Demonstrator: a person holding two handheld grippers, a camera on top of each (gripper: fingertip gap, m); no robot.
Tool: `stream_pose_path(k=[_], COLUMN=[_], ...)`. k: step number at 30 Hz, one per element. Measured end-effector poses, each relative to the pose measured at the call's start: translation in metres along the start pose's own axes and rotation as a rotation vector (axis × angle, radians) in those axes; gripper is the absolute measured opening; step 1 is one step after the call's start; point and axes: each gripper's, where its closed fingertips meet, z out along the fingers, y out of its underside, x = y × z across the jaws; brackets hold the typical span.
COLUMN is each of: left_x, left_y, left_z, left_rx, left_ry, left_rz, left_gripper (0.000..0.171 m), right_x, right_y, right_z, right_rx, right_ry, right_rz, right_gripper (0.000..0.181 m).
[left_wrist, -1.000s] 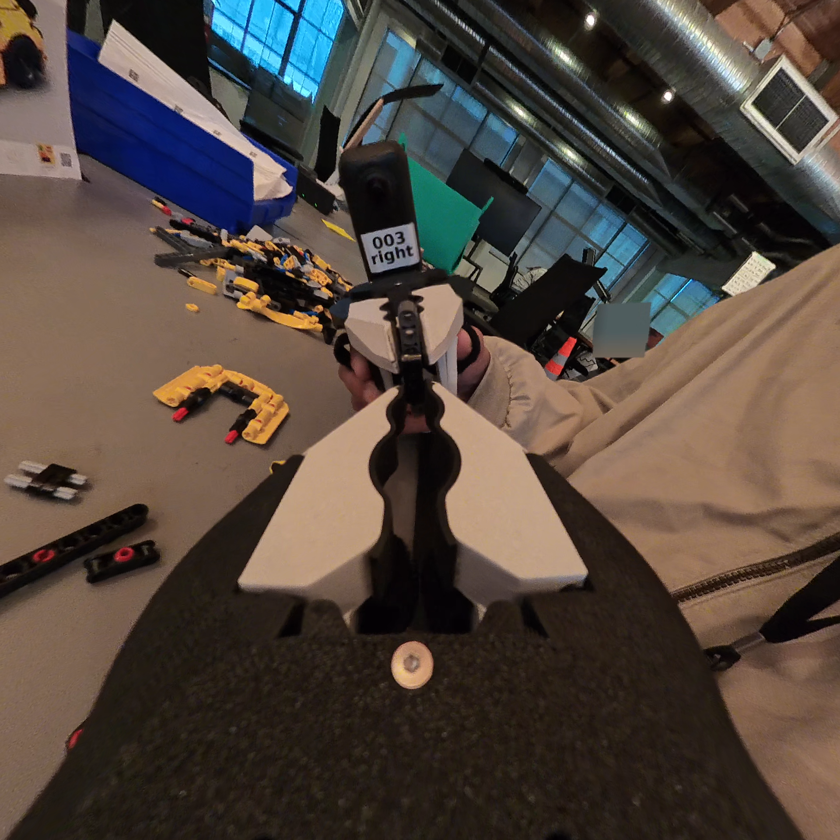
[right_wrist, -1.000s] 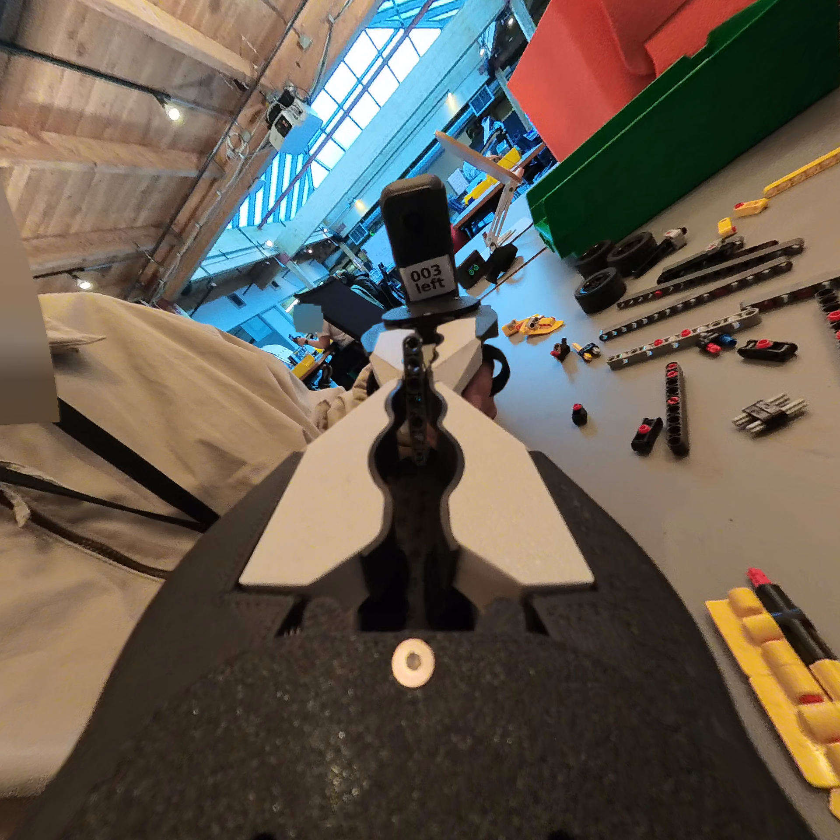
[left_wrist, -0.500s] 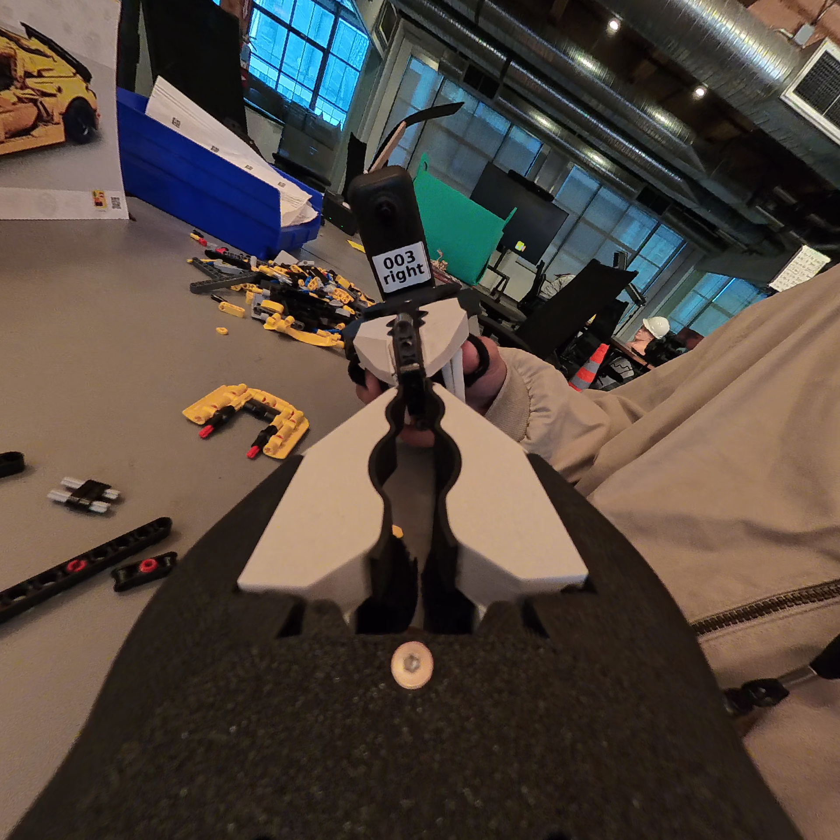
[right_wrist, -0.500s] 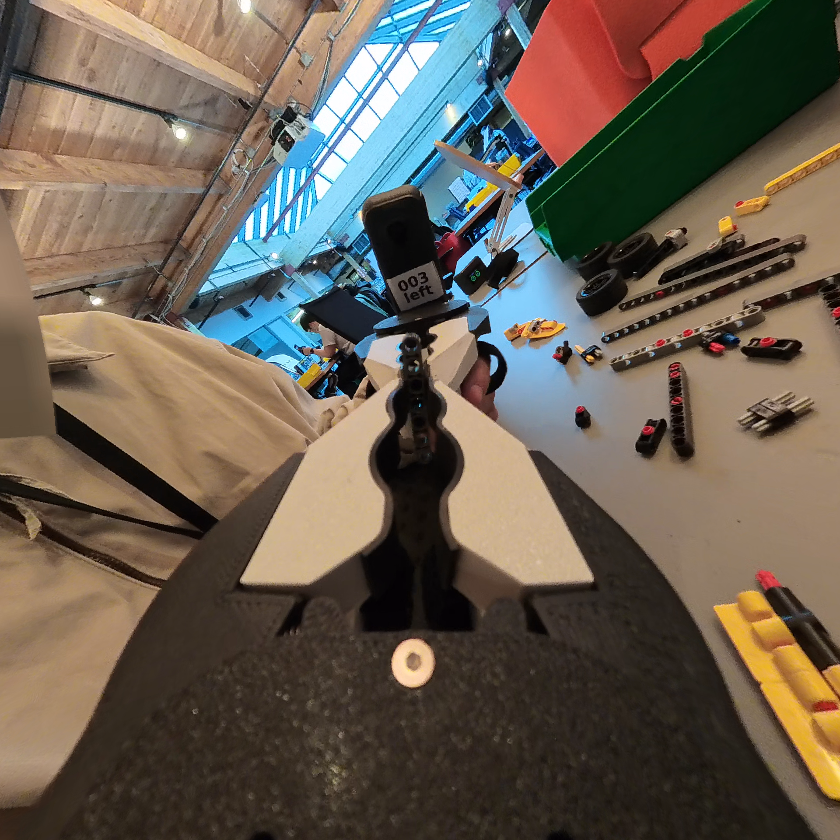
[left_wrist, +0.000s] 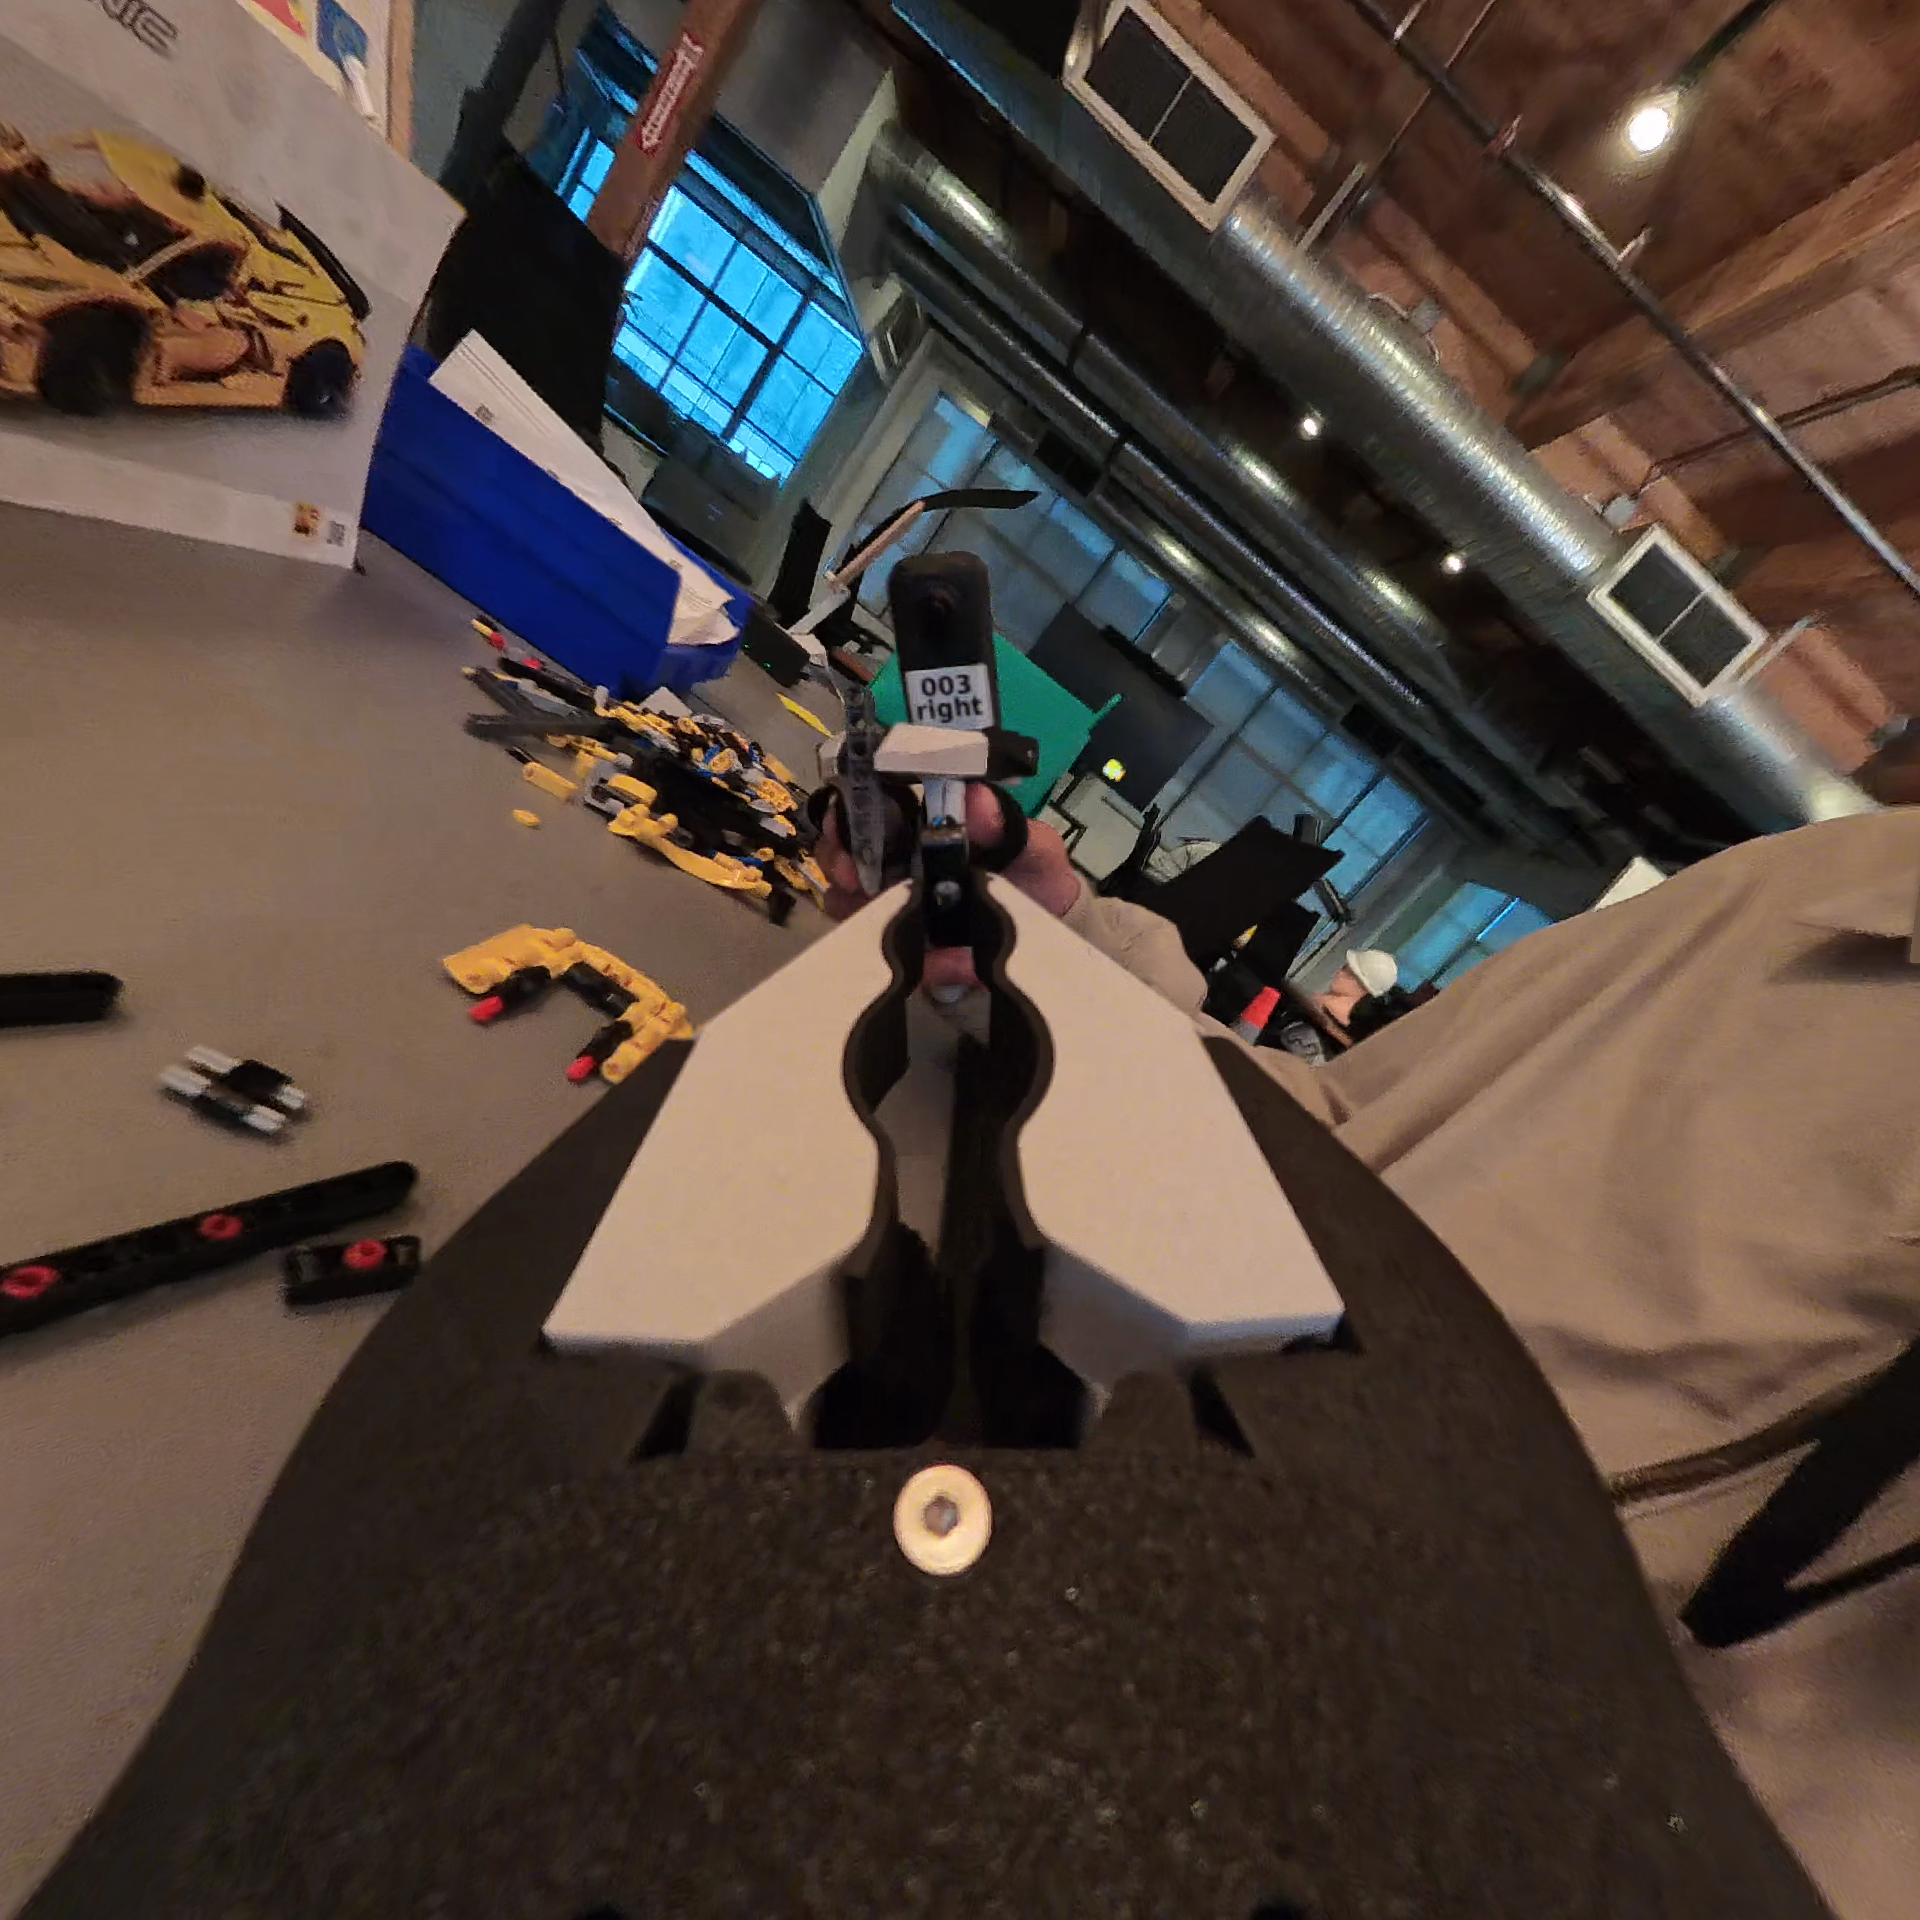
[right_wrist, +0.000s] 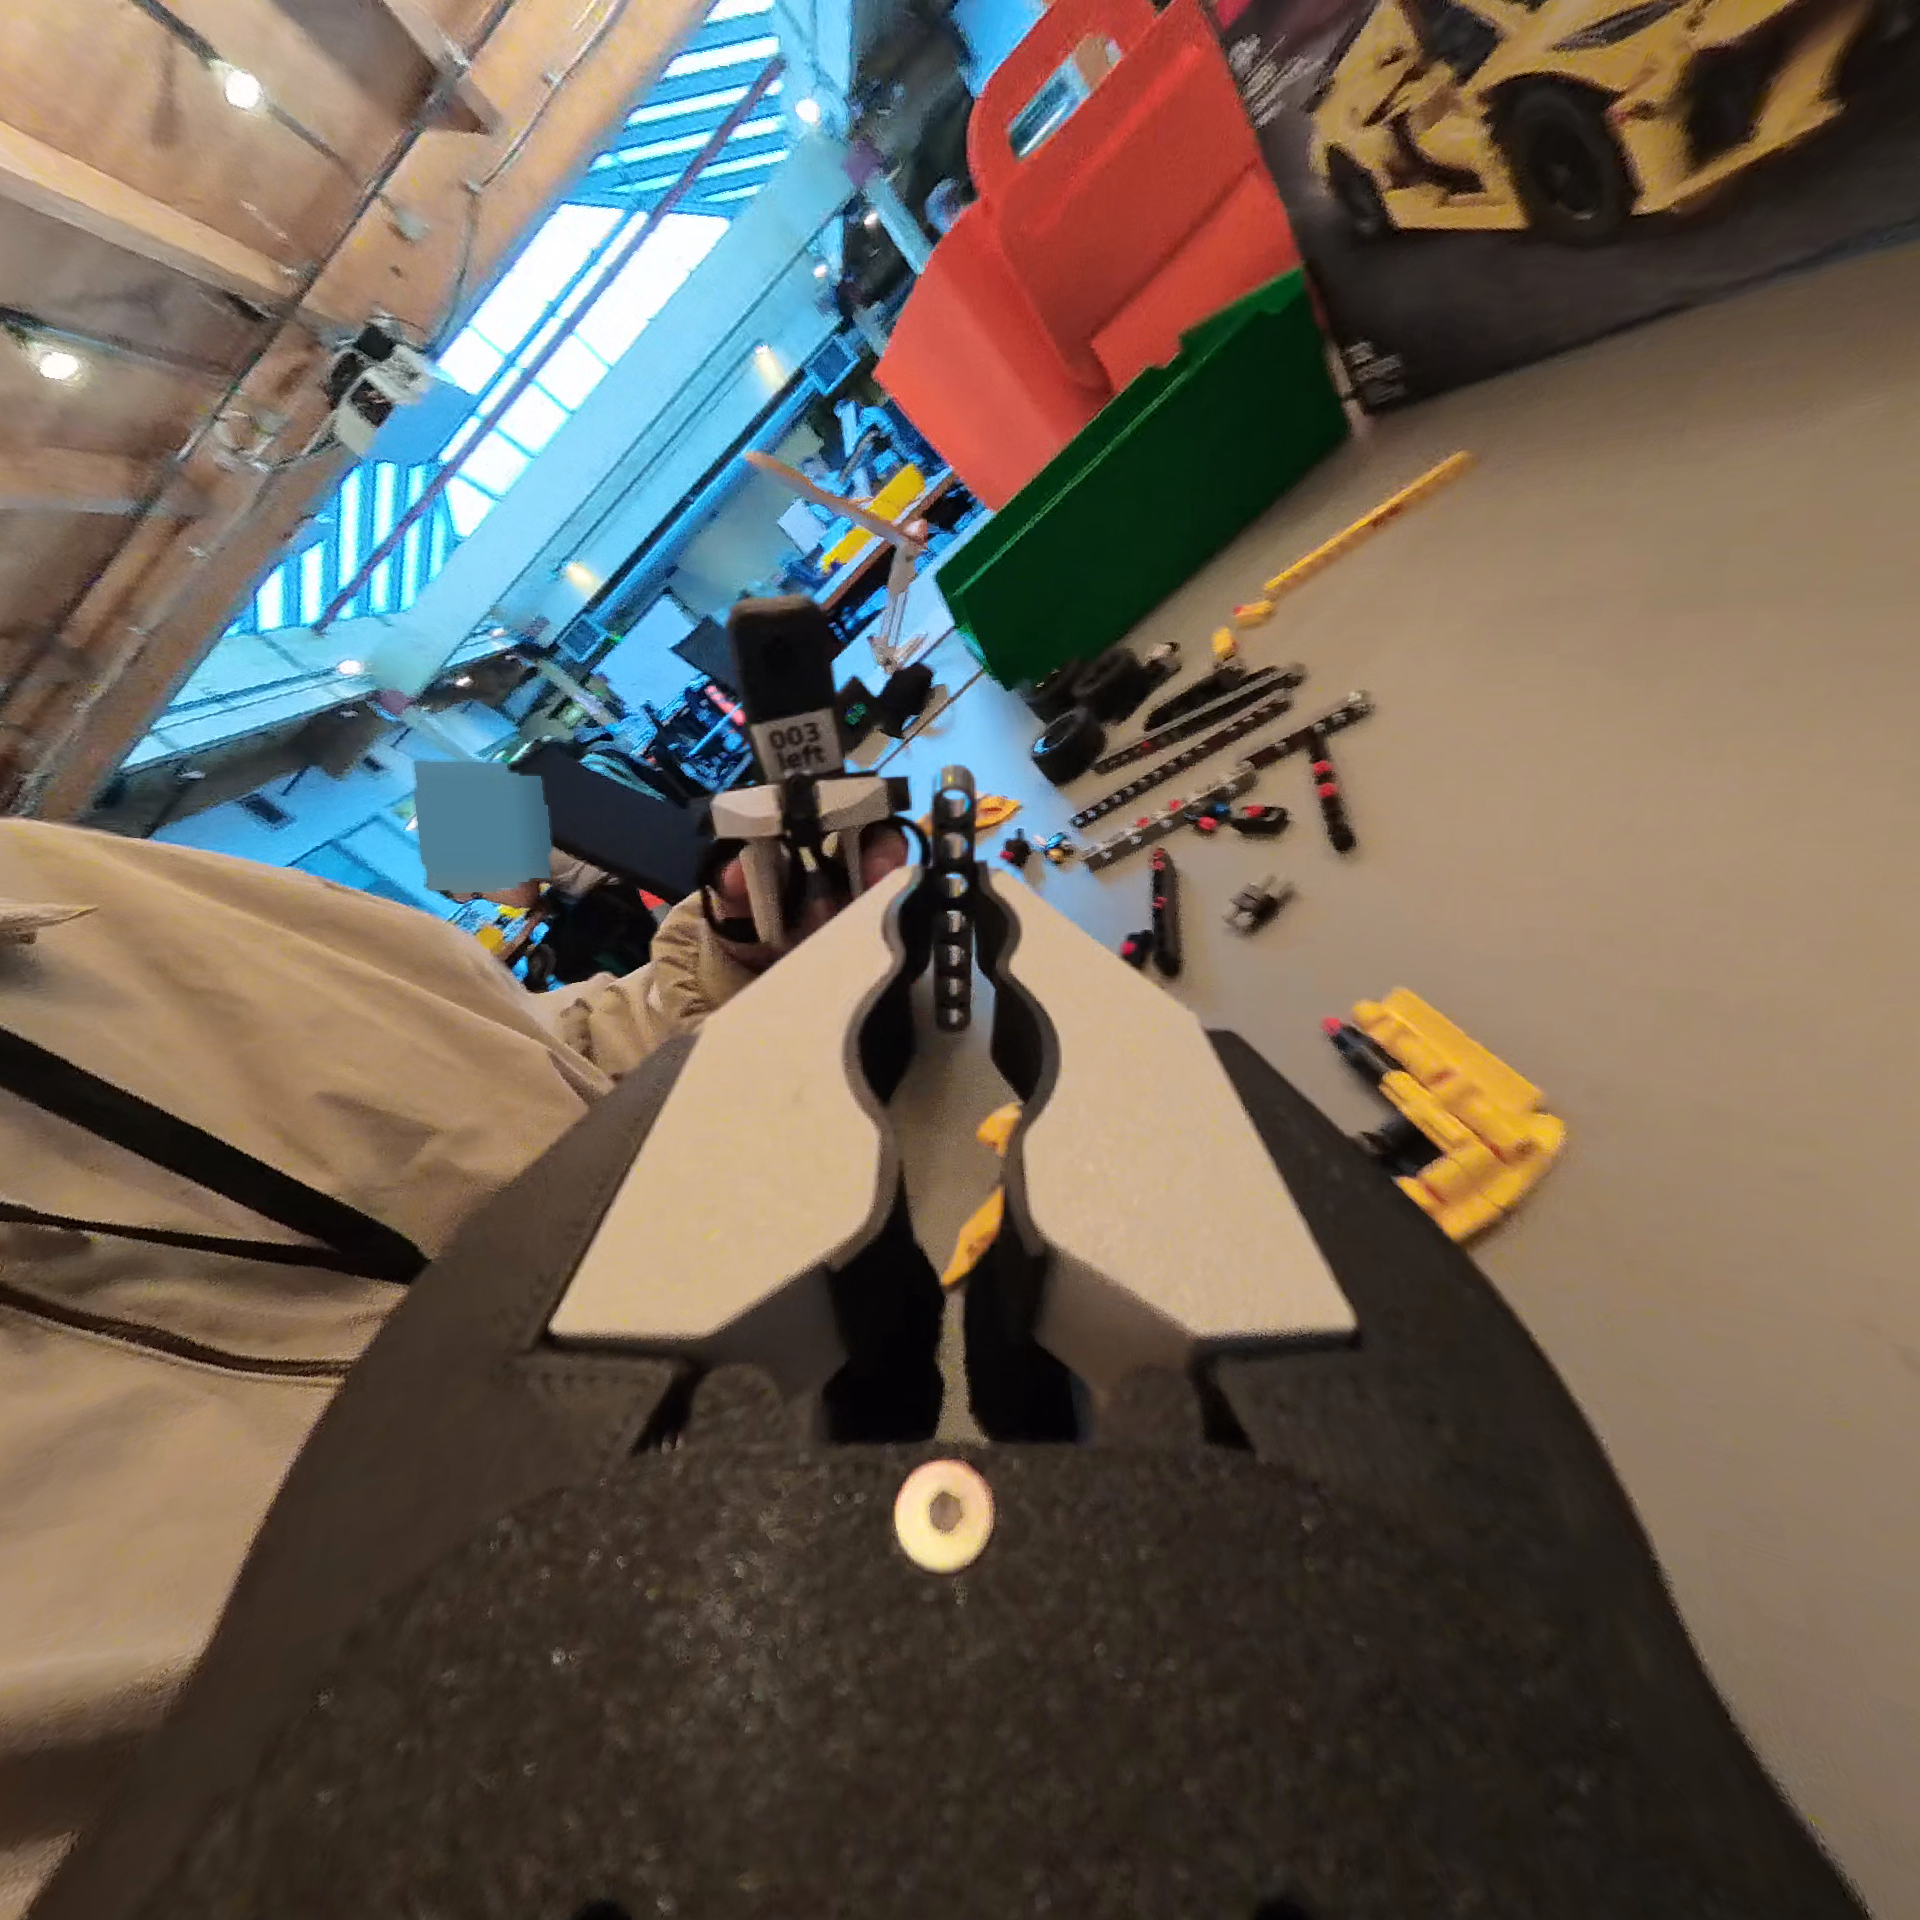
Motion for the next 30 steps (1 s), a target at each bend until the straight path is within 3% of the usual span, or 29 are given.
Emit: stream_pose_path(k=[2, 4, 6, 9, 11, 12, 15, 16, 18, 20, 22, 23, 25, 27, 28, 30], left_x=[-0.003, 0.001, 0.004, 0.008, 0.006, 0.005, 0.000, -0.003, -0.006, -0.008, -0.006, -0.003, 0.003, 0.002, 0.002, 0.004], left_y=[0.001, 0.002, 0.004, 0.005, 0.004, 0.004, 0.004, 0.006, 0.007, 0.008, 0.008, 0.006, 0.001, 0.002, 0.004, 0.010], left_z=[0.001, 0.004, 0.006, 0.006, 0.005, 0.005, 0.006, 0.006, 0.007, 0.008, 0.008, 0.007, 0.005, 0.004, 0.005, 0.007], left_rx=[-0.005, -0.011, -0.026, -0.027, -0.025, -0.024, -0.027, -0.035, -0.044, -0.047, -0.040, -0.028, 0.002, -0.006, -0.019, -0.050], left_ry=[-0.004, 0.021, 0.023, 0.038, 0.032, 0.032, 0.007, -0.004, -0.003, 0.001, 0.028, 0.075, 0.175, 0.203, 0.203, 0.206], left_rz=[-0.017, -0.019, 0.002, 0.017, 0.004, -0.003, -0.011, -0.019, -0.051, -0.077, -0.121, -0.178, -0.317, -0.383, -0.389, -0.383], left_gripper=[0.007, 0.007, 0.007, 0.007, 0.007, 0.007, 0.007, 0.007, 0.007, 0.007, 0.007, 0.007, 0.007, 0.007, 0.007, 0.007], right_x=[-0.009, -0.040, -0.058, -0.055, -0.020, 0.015, 0.115, 0.124, 0.129, 0.136, 0.134, 0.125, 0.086, 0.024, -0.005, -0.038], right_y=[-0.012, -0.025, -0.032, -0.023, -0.021, -0.021, -0.028, -0.032, -0.040, -0.040, -0.036, -0.036, -0.022, 0.006, 0.019, 0.036], right_z=[-0.014, -0.029, -0.039, -0.030, -0.029, -0.040, -0.142, -0.172, -0.207, -0.227, -0.209, -0.181, -0.092, -0.009, 0.020, 0.055], right_rx=[0.052, 0.123, 0.179, 0.116, 0.069, 0.034, -0.135, -0.172, -0.218, -0.321, -0.367, -0.337, -0.305, -0.284, -0.264, -0.255], right_ry=[-0.087, -0.363, -0.534, -0.474, -0.184, 0.079, 0.986, 1.162, 1.352, 1.474, 1.424, 1.325, 0.938, 0.528, 0.377, 0.242], right_rz=[0.033, 0.165, 0.209, 0.179, 0.086, 0.003, -0.258, -0.302, -0.386, -0.486, -0.568, -0.621, -0.726, -0.772, -0.776, -0.809], right_gripper=[0.006, 0.006, 0.006, 0.006, 0.006, 0.006, 0.007, 0.007, 0.010, 0.038, 0.043, 0.047, 0.055, 0.072, 0.067, 0.065])
